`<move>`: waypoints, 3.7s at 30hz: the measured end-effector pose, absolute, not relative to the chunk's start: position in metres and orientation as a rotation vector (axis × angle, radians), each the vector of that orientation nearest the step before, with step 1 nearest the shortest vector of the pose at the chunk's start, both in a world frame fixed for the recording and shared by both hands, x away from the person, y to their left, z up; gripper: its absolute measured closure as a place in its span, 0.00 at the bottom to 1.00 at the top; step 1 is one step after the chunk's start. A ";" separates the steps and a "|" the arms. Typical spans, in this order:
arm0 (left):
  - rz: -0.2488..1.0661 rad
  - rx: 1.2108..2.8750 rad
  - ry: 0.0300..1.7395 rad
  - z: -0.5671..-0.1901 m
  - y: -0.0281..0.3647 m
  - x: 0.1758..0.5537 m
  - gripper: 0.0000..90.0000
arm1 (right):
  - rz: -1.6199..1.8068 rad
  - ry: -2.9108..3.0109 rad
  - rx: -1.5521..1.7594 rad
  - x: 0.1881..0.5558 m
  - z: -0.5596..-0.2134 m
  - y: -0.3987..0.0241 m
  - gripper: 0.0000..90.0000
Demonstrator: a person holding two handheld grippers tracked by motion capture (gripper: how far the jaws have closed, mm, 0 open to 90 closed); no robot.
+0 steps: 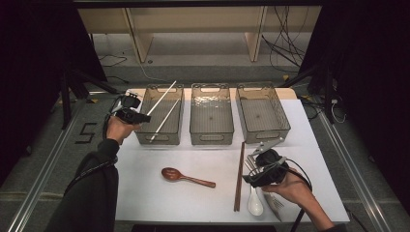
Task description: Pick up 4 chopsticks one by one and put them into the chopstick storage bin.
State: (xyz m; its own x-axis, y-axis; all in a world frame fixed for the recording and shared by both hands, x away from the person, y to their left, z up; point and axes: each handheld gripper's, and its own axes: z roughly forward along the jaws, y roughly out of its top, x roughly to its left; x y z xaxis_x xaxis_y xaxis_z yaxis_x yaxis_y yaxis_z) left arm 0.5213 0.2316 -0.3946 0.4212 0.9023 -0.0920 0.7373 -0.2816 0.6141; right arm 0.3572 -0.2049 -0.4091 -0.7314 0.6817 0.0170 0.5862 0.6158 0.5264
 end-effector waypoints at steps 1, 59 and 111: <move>0.365 2.092 1.386 -0.396 0.232 0.522 0.92 | 0.767 2.652 1.053 0.357 -0.409 -0.205 0.33; 0.259 2.051 1.125 -0.375 0.206 0.413 0.26 | 0.673 2.678 1.138 0.364 -0.420 -0.184 0.41; 0.257 2.111 1.030 -0.401 0.186 0.339 0.19 | 0.441 2.707 1.289 0.392 -0.455 -0.165 0.65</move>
State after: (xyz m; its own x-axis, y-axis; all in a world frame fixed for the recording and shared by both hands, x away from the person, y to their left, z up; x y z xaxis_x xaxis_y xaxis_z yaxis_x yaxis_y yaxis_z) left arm 0.3395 0.1863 -0.4006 0.6543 0.7431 -0.1400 0.5906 -0.3866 0.7083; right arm 0.3922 -0.1655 -0.4550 -0.6330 0.7737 0.0241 0.7414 0.5970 0.3066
